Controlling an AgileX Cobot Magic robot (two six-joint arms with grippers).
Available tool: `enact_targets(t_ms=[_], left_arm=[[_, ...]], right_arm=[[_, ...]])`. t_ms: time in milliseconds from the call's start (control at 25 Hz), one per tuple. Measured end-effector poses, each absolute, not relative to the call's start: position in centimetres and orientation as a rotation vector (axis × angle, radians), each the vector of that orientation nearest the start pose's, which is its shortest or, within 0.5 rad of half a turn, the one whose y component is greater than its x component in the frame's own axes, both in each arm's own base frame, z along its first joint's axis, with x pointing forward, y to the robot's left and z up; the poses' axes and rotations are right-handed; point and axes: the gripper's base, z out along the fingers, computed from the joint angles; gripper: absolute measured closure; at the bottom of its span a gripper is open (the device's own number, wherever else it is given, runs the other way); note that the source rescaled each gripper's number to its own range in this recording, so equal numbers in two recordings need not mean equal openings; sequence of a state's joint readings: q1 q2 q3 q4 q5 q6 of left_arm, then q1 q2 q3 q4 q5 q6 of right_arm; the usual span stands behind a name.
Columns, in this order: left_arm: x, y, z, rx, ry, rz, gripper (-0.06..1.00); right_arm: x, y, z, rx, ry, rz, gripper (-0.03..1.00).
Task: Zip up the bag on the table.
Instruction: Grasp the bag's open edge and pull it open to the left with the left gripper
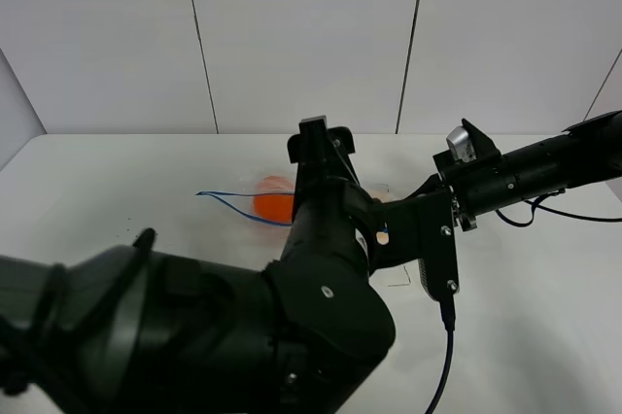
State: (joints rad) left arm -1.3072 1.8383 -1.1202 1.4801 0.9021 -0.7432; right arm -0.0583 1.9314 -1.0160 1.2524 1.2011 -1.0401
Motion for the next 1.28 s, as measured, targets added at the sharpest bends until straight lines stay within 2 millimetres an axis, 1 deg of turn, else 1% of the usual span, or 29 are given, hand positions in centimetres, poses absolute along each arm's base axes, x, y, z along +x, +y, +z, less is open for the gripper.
enact_targets(t_ms=[160, 320, 600, 840, 1000, 1120, 1280], left_arm=[[16.4, -34.9, 19.6, 1.501, 1.429, 0.628, -0.04], [16.4, -35.9, 18.0, 1.534, 1.358, 0.598, -0.04], [16.4, -36.7, 15.4, 1.579, 1.336, 0.576, -0.04], [16.3, -36.9, 14.5, 1.589, 1.355, 0.547, -0.03], [16.7, -36.8, 13.9, 1.599, 1.362, 0.557, -0.02], [16.9, -36.7, 13.4, 1.606, 1.370, 0.564, 0.05], [17.1, -36.6, 13.4, 1.604, 1.375, 0.567, 0.13]], right_arm=[[32.8, 6.2, 16.2, -0.239, 2.524, 1.508, 0.97], [32.8, 6.2, 16.2, -0.238, 2.524, 1.509, 0.97], [32.8, 6.2, 16.2, -0.225, 2.530, 1.514, 0.97], [32.8, 6.2, 16.2, -0.221, 2.531, 1.516, 0.97], [32.8, 6.2, 16.2, -0.223, 2.532, 1.515, 0.97], [32.8, 6.2, 16.2, -0.225, 2.534, 1.515, 0.97], [32.8, 6.2, 16.1, -0.229, 2.535, 1.514, 0.97]])
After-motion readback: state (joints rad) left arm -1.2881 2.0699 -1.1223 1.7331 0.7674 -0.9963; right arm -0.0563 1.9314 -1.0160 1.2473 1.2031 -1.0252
